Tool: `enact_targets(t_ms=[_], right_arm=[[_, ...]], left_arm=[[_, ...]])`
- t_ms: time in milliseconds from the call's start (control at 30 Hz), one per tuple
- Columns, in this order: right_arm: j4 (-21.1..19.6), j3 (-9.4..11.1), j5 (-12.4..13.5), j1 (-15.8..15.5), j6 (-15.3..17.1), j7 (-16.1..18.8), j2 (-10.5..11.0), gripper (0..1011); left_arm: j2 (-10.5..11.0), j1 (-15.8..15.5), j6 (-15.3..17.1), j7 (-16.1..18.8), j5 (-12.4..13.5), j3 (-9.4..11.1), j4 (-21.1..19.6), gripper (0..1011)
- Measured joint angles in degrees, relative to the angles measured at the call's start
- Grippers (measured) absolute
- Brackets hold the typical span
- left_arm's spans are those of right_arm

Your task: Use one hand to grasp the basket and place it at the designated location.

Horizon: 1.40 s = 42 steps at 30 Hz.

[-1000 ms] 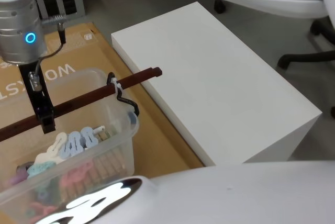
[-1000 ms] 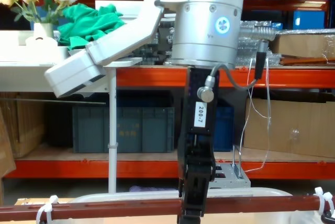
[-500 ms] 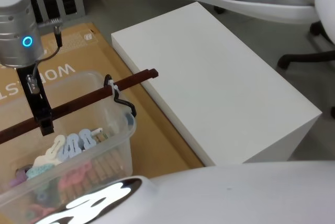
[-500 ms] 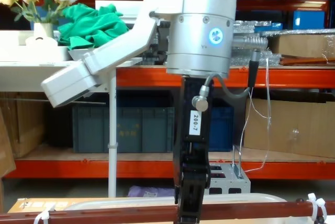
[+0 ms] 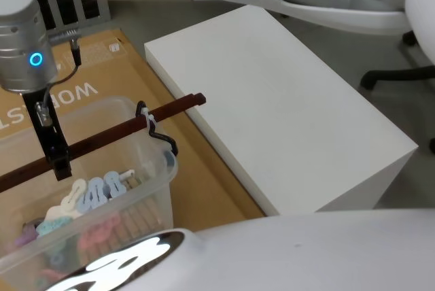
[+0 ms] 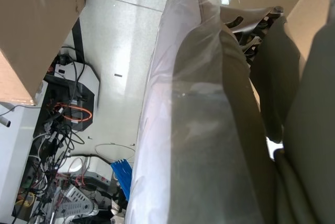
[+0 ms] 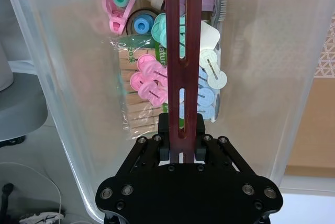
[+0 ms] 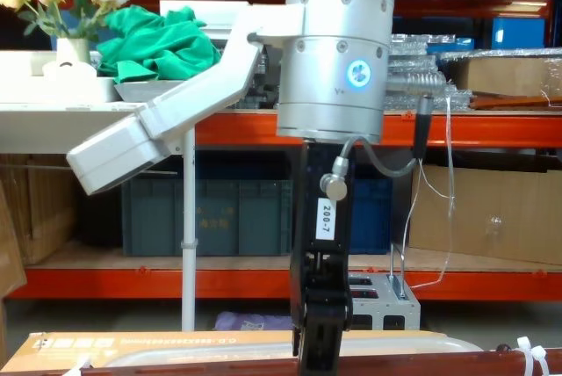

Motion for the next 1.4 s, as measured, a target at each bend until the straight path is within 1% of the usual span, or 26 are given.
enact_targets(t_ms=[833, 1400], right_arm=[[2.6, -0.5, 0.1, -0.8, -1.8, 0.4, -1.1, 239], [3.0, -1.1, -0.5, -1.5, -1.7, 0.4, -1.5, 239]], left_arm=[[0.0, 0.0, 0.0, 0.0, 0.0, 0.0, 0.0, 0], [0.0, 0.0, 0.0, 0.0, 0.0, 0.0, 0.0, 0]])
